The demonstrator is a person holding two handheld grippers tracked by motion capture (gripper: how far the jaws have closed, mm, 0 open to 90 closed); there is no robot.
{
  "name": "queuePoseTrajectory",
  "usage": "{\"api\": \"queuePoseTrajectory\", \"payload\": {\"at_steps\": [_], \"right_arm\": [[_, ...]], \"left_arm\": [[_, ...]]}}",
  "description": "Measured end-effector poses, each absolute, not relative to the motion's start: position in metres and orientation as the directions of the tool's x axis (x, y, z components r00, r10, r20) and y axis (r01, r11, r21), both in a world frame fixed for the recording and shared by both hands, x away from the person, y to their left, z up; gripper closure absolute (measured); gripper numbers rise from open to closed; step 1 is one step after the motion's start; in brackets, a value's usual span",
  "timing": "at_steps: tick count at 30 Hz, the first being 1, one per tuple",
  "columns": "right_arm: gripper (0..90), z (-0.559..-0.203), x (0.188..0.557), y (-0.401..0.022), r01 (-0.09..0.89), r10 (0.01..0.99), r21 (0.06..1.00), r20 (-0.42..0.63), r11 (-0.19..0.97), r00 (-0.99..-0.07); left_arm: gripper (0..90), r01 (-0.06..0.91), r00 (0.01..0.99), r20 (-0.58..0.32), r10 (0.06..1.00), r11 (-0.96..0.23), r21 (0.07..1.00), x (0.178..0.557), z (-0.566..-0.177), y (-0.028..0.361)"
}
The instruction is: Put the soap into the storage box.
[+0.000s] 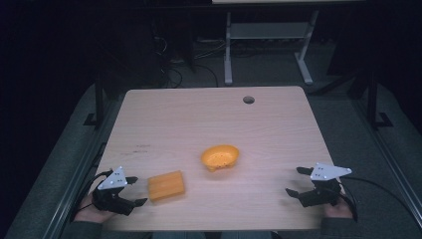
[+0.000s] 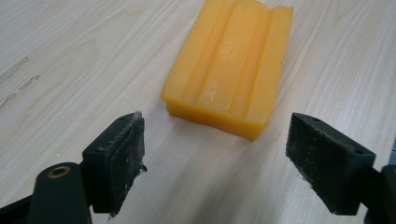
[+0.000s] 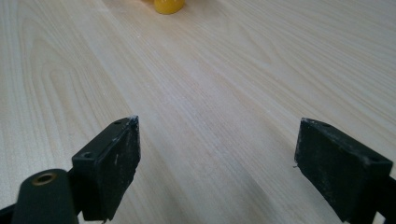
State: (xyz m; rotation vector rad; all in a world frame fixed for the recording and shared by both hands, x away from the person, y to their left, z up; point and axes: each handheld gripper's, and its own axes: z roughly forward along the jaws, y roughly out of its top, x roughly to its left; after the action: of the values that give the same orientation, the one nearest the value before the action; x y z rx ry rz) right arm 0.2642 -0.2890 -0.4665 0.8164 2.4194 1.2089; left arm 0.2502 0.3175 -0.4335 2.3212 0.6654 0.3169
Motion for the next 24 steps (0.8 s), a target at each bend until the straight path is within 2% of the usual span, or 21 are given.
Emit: {"api": "queuePoseTrajectory", "payload": {"at_steps": [24], "right_arm": [[13.7,-0.467,0.264,-0.288,0.347,0.613,0.804,-0.027,0.482,-0.789]], "left_arm": [[17.3,0.318,0.87,0.082,0.486,-0.682,0.658,0.259,-0.423,0.293]]}}
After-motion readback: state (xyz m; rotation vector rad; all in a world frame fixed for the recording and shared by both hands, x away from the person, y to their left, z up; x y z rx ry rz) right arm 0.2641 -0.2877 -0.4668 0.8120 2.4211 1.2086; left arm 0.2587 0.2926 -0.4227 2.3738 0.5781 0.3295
